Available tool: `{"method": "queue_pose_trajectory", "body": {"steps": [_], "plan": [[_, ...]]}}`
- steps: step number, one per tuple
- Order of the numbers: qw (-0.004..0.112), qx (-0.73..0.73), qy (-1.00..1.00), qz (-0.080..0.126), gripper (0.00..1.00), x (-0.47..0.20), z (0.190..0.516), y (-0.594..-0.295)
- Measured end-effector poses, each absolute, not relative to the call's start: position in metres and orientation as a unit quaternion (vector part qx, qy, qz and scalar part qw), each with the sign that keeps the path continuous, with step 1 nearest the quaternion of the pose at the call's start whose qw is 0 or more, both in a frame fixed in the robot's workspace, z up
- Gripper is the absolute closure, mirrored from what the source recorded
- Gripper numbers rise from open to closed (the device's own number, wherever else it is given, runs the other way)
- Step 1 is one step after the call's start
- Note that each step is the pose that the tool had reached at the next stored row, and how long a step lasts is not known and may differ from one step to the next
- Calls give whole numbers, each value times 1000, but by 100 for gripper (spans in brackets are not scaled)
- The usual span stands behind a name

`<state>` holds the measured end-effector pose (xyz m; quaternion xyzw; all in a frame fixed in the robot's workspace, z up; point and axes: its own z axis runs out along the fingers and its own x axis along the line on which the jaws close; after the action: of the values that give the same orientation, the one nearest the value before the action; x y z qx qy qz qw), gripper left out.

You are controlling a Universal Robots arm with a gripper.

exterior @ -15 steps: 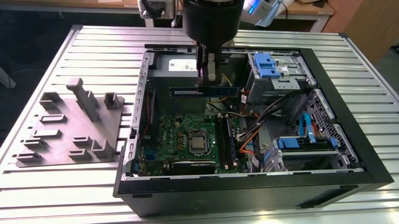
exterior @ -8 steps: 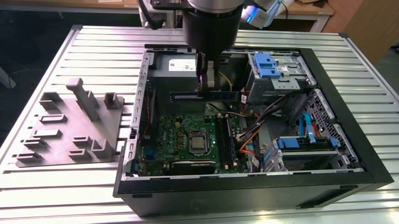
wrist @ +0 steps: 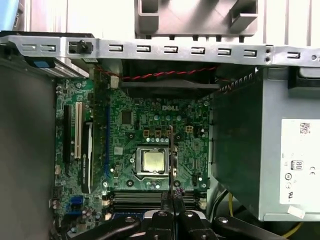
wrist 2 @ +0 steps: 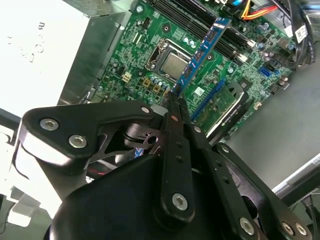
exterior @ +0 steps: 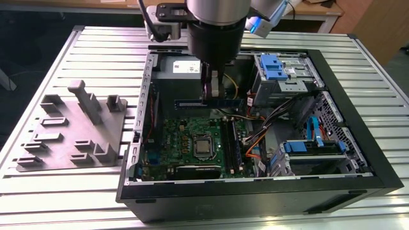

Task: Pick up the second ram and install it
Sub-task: 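Pick up the second ram and move it above second insertion slot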

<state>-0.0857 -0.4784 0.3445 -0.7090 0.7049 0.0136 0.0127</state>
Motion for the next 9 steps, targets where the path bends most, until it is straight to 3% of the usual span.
{"method": "queue_pose_trajectory", "body": {"steps": [9], "plan": [[13,-709,705,14,89,-86,328,-478]]}}
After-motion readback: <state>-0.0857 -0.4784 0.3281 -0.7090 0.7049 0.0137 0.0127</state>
